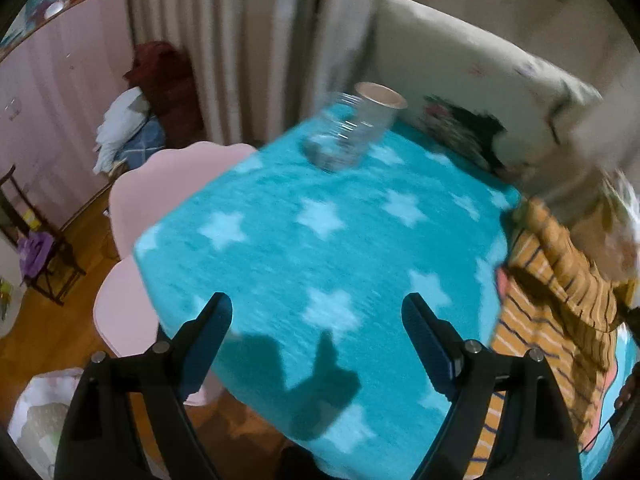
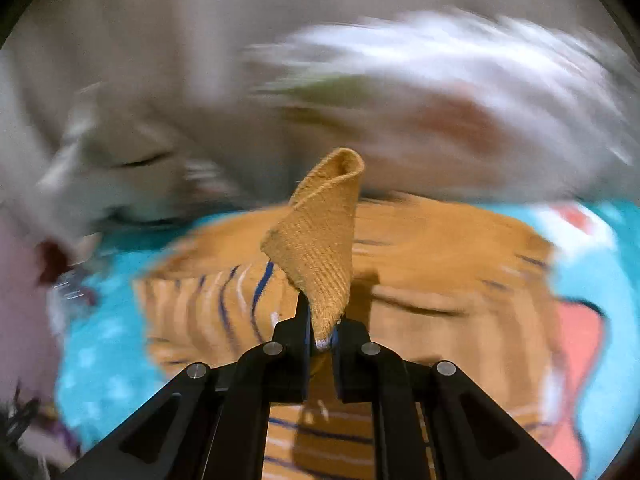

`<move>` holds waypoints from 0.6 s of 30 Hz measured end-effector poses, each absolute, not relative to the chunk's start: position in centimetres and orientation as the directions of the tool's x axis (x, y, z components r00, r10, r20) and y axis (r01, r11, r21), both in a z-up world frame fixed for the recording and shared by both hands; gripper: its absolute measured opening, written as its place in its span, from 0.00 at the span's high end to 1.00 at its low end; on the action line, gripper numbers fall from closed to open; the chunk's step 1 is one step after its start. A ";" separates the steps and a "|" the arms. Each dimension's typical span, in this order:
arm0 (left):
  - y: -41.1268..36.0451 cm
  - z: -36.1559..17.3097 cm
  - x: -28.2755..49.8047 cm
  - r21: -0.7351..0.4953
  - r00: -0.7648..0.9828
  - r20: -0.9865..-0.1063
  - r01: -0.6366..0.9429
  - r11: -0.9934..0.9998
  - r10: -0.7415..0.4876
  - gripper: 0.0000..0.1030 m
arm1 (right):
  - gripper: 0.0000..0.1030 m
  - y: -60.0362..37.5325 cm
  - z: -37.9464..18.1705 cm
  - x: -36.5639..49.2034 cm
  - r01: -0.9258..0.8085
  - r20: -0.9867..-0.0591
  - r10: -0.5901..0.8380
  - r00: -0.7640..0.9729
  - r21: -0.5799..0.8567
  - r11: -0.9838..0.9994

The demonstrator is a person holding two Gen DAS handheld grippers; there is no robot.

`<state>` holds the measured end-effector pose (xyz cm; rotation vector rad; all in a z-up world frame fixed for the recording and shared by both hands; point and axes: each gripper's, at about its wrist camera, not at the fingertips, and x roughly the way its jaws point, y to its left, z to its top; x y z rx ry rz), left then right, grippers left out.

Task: Fold small clothes

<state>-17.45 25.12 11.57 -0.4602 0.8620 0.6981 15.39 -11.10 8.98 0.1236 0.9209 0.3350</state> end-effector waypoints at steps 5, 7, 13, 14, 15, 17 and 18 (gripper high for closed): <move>20.3 10.9 -15.9 -0.090 0.458 -0.829 -0.676 0.731 0.321 0.17 | 0.74 -19.5 5.2 15.4 -0.057 -0.823 0.242 0.514 0.249 0.967; 18.4 10.9 -15.3 -0.088 0.463 -0.831 -0.658 0.748 0.309 0.17 | 0.59 -22.1 5.6 14.4 -0.025 -0.806 0.243 0.539 0.273 0.962; 14.0 10.7 -13.9 -0.087 0.482 -0.829 -0.613 0.785 0.285 0.17 | 0.57 -25.7 7.2 12.2 -0.053 -0.785 0.245 0.569 0.262 0.964; 13.4 10.6 -13.7 -0.087 0.483 -0.830 -0.607 0.790 0.279 0.17 | 0.56 -26.1 7.1 12.2 -0.055 -0.782 0.247 0.572 0.264 0.963; 13.0 10.4 -13.6 -0.086 0.483 -0.831 -0.602 0.794 0.276 0.17 | 0.54 -26.7 7.2 12.2 -0.056 -0.780 0.251 0.573 0.268 0.962; 12.0 10.1 -13.4 -0.080 0.478 -0.835 -0.595 0.800 0.272 0.17 | 0.51 -27.3 7.1 11.5 -0.064 -0.780 0.265 0.567 0.279 0.958; 11.7 9.9 -13.4 -0.078 0.475 -0.838 -0.593 0.801 0.270 0.17 | 0.51 -27.5 7.0 11.1 -0.073 -0.783 0.271 0.560 0.279 0.957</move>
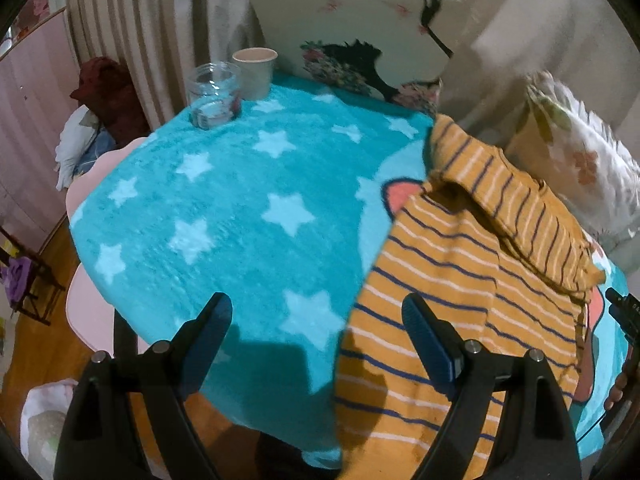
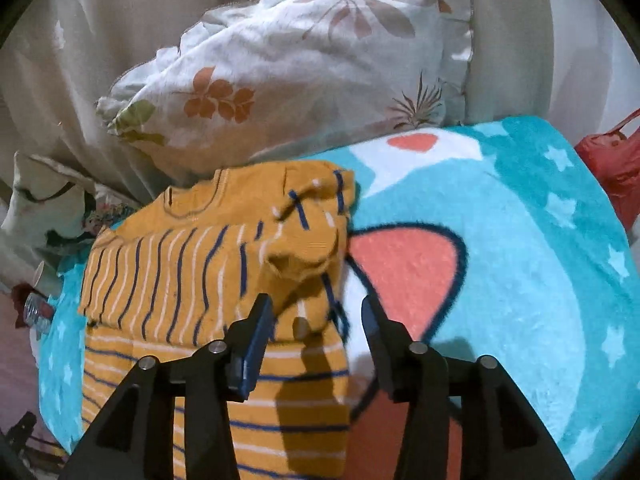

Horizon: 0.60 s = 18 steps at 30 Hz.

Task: Fold small clothes

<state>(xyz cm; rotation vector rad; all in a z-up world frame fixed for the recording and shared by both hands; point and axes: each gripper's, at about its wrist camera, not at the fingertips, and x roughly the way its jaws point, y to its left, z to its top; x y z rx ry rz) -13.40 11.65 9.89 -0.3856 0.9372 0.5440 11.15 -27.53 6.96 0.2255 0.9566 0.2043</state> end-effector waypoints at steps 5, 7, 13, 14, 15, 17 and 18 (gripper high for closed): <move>10.0 9.0 -13.3 -0.064 0.451 -0.855 -0.584 0.810 0.257 0.17 | 0.49 -26.5 4.5 9.7 -0.135 -0.814 0.273 0.513 0.238 0.962; 9.5 8.7 -13.1 -0.044 0.438 -0.860 -0.575 0.817 0.262 0.17 | 0.49 -26.0 3.4 9.3 -0.152 -0.823 0.275 0.497 0.230 0.961; 8.7 8.7 -11.8 0.030 0.408 -0.865 -0.538 0.842 0.292 0.17 | 0.32 -24.3 0.8 8.6 -0.174 -0.817 0.279 0.505 0.221 0.960; 8.8 8.7 -11.3 0.041 0.408 -0.864 -0.528 0.849 0.296 0.17 | 0.26 -24.0 0.6 8.5 -0.181 -0.815 0.280 0.508 0.218 0.959; 8.9 8.7 -10.9 0.049 0.407 -0.864 -0.517 0.855 0.296 0.17 | 0.24 -23.5 0.5 8.3 -0.182 -0.811 0.270 0.519 0.204 0.962; 9.2 8.3 -9.8 0.057 0.409 -0.866 -0.493 0.868 0.289 0.17 | 0.14 -22.8 0.3 8.2 -0.174 -0.810 0.241 0.535 0.174 0.969; 9.4 8.0 -9.2 0.058 0.410 -0.867 -0.482 0.874 0.284 0.16 | 0.11 -22.0 0.2 8.1 -0.177 -0.810 0.219 0.543 0.145 0.973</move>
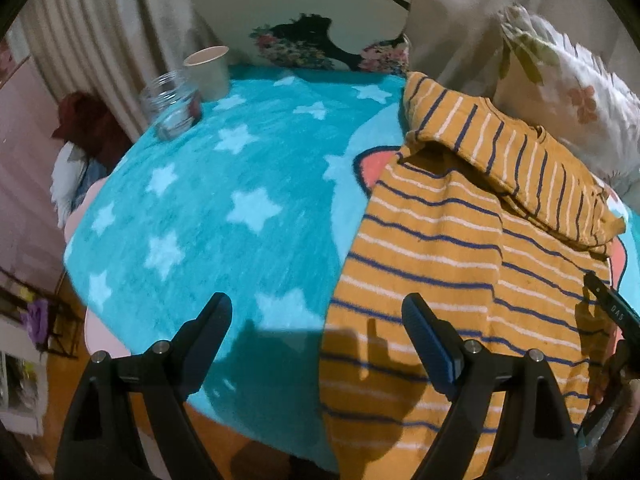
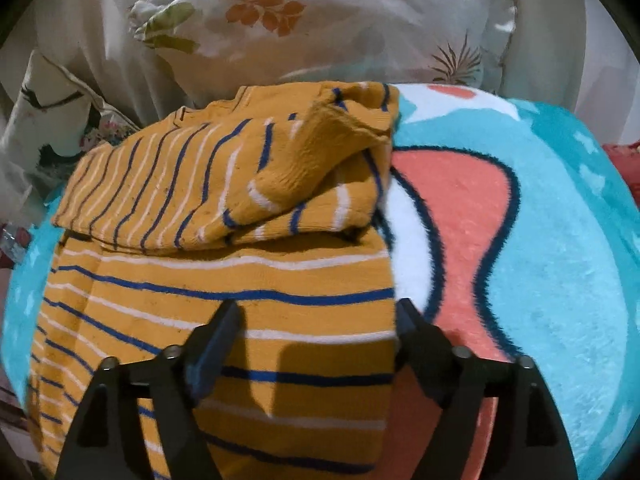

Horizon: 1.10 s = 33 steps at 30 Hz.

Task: Fold small clothes

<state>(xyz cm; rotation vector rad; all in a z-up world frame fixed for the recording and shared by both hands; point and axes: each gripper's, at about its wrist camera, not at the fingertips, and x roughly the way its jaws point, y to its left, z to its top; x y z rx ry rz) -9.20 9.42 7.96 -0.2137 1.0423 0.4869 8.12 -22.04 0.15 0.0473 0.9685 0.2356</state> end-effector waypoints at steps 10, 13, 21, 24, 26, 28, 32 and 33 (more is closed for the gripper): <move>12.4 3.4 -3.0 0.053 0.414 -0.886 -0.359 0.932 0.210 0.17 | 0.00 -19.8 -0.7 8.7 -0.139 -0.825 0.115 0.553 0.045 0.989; 13.1 2.1 -2.2 0.049 0.405 -0.895 -0.330 0.943 0.189 0.17 | 0.00 -19.8 -0.6 8.5 -0.135 -0.819 0.115 0.562 0.047 0.990; 14.5 0.3 -1.5 -0.022 0.427 -0.898 -0.282 0.959 0.105 0.08 | 0.00 -19.7 -0.7 8.4 -0.127 -0.816 0.107 0.568 0.041 0.991; 14.7 0.0 -1.6 -0.020 0.437 -0.893 -0.282 0.959 0.110 0.02 | 0.00 -19.7 -0.7 8.5 -0.121 -0.816 0.100 0.569 0.038 0.992; 14.8 0.0 -1.6 -0.019 0.445 -0.888 -0.291 0.957 0.117 0.00 | 0.00 -19.7 -0.7 8.6 -0.119 -0.816 0.100 0.569 0.038 0.992; 14.8 0.0 -1.8 -0.016 0.455 -0.882 -0.297 0.955 0.127 0.00 | 0.00 -19.7 -0.7 8.6 -0.118 -0.817 0.101 0.568 0.040 0.992; 14.5 0.1 -2.2 -0.012 0.478 -0.866 -0.317 0.948 0.148 0.00 | 0.00 -19.8 -0.7 8.6 -0.120 -0.816 0.110 0.567 0.051 0.991; 14.5 0.1 -2.3 -0.011 0.477 -0.866 -0.320 0.947 0.151 0.00 | 0.00 -19.9 -0.7 8.6 -0.121 -0.816 0.112 0.567 0.052 0.991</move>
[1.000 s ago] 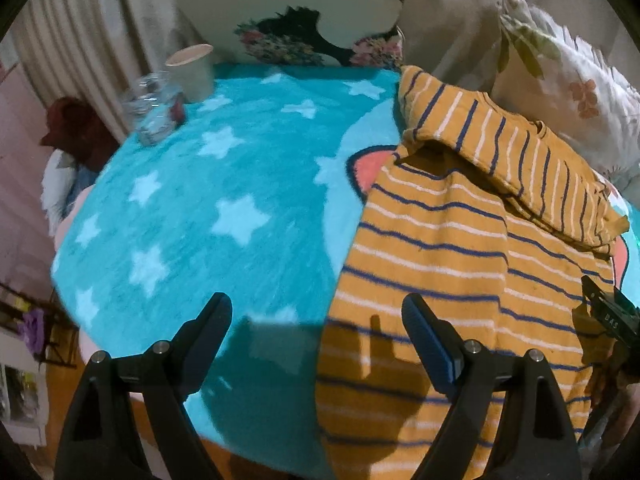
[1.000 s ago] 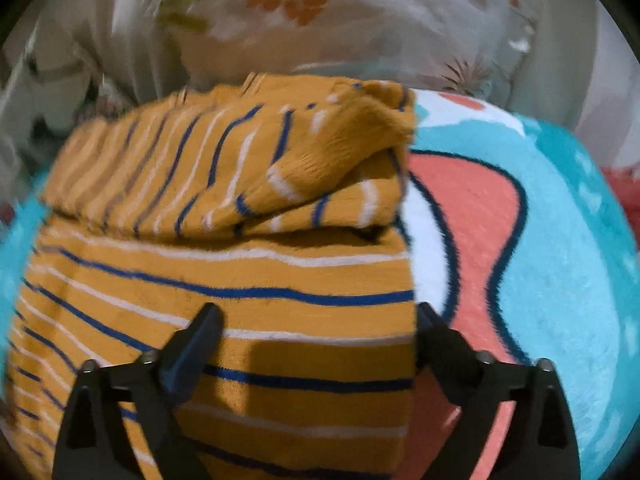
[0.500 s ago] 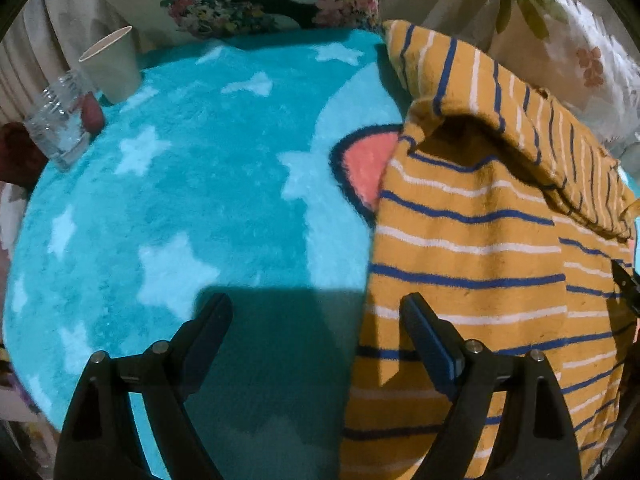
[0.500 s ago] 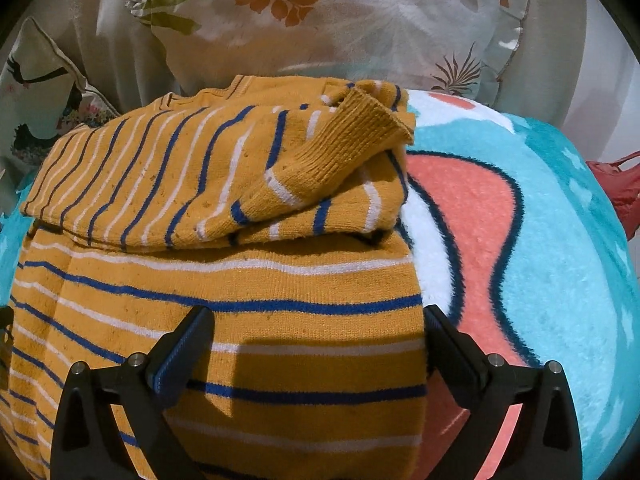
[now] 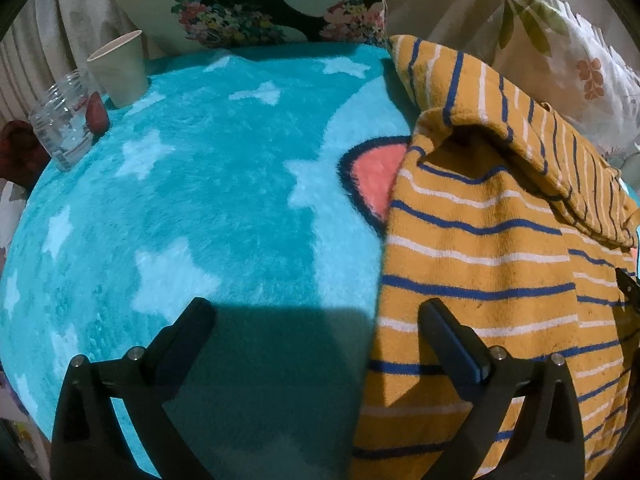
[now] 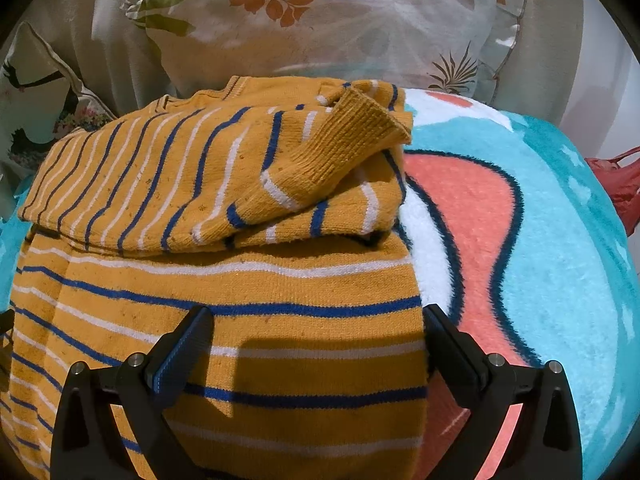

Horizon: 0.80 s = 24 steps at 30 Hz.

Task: Fold small clothes

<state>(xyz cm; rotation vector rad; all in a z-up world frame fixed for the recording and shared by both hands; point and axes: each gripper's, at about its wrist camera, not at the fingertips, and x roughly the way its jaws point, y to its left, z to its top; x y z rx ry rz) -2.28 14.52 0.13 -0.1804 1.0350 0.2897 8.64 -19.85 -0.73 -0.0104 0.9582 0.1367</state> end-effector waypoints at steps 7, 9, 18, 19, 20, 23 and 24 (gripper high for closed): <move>15.2 1.7 -2.9 -0.090 0.431 -0.897 -0.393 0.915 0.097 0.32 | 0.00 -19.8 -0.7 8.9 -0.135 -0.818 0.121 0.562 0.054 0.989; 15.4 2.8 -4.7 -0.159 0.452 -0.890 -0.428 0.889 0.058 0.35 | 0.00 -19.8 -0.7 8.8 -0.142 -0.820 0.126 0.559 0.055 0.988; 13.7 3.1 -14.2 -0.250 0.467 -0.884 -0.483 0.839 0.006 0.35 | 0.25 -25.8 3.5 4.4 -0.258 -0.822 0.357 0.444 0.265 0.929; 13.3 2.6 -14.9 -0.279 0.469 -0.883 -0.480 0.832 -0.025 0.35 | 0.25 -27.1 3.4 3.3 -0.254 -0.827 0.379 0.415 0.295 0.921; 12.6 2.0 -15.5 -0.310 0.473 -0.879 -0.472 0.825 -0.060 0.35 | 0.26 -27.9 3.1 2.6 -0.246 -0.829 0.402 0.388 0.326 0.913; 10.9 1.7 -16.3 -0.331 0.502 -0.862 -0.448 0.830 -0.073 0.30 | 0.31 -29.5 2.0 -0.2 -0.238 -0.811 0.501 0.302 0.445 0.864; 10.5 1.6 -16.2 -0.356 0.511 -0.854 -0.433 0.828 -0.100 0.29 | 0.31 -29.4 1.6 -1.0 -0.244 -0.801 0.534 0.271 0.480 0.843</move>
